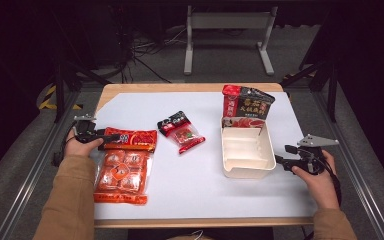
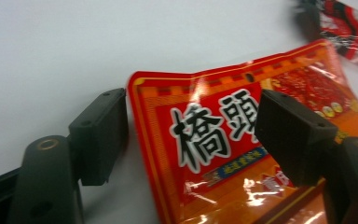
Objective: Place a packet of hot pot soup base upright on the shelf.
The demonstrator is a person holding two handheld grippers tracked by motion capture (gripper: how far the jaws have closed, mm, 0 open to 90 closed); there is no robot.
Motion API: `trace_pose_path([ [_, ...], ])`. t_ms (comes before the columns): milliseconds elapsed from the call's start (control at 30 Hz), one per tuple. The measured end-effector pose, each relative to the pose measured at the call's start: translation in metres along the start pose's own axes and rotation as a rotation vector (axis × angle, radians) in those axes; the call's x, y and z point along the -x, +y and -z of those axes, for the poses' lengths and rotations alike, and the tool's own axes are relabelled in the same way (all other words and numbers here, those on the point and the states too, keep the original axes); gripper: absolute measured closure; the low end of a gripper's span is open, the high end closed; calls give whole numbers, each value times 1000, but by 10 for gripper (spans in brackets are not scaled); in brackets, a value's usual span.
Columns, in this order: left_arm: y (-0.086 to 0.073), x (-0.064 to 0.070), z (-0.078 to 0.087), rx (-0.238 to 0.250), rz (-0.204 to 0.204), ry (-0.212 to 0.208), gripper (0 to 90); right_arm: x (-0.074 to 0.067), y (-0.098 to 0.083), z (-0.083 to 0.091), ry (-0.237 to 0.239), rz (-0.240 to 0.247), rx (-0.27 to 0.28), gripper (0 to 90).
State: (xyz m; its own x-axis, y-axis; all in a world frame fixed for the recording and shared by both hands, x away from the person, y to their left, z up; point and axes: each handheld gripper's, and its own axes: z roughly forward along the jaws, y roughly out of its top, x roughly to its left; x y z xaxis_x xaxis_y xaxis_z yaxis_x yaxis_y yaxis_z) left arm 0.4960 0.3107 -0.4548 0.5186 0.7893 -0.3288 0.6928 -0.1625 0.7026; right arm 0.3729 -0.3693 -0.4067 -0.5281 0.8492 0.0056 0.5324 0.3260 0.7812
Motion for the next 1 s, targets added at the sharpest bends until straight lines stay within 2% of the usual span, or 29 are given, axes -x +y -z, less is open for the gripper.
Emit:
trace_pose_path([
  [100,1,2,0,-1,-14,-13,329,0,0,0,1,2,-1,345],
  [133,1,2,1,3,-32,-15,340,0,0,0,1,1,-1,345],
  [167,1,4,2,7,-20,-34,349,0,0,0,1,2,-2,345],
  [200,1,4,2,14,-34,-46,357,0,0,0,2,2,-2,345],
  [300,0,5,2,17,-37,-69,402,0,0,0,3,3,1,345],
  [467,-2,3,5,30,-44,-77,456,0,0,-1,5,5,-1,345],
  [500,-2,3,6,16,-28,-86,478,-1,1,-1,5,5,-1,345],
  [633,-5,5,10,30,-56,-85,537,-1,1,-1,6,7,-1,345],
  [700,-5,5,14,43,-53,-99,570,-1,1,-1,8,8,1,345],
  [767,-6,5,18,61,-69,-108,597,-1,1,-1,9,10,2,345],
  [900,-11,4,16,72,-72,-109,632,0,1,-1,10,11,3,346],
  [1000,-14,3,11,75,-74,-92,648,-1,1,-1,14,15,4,347],
])
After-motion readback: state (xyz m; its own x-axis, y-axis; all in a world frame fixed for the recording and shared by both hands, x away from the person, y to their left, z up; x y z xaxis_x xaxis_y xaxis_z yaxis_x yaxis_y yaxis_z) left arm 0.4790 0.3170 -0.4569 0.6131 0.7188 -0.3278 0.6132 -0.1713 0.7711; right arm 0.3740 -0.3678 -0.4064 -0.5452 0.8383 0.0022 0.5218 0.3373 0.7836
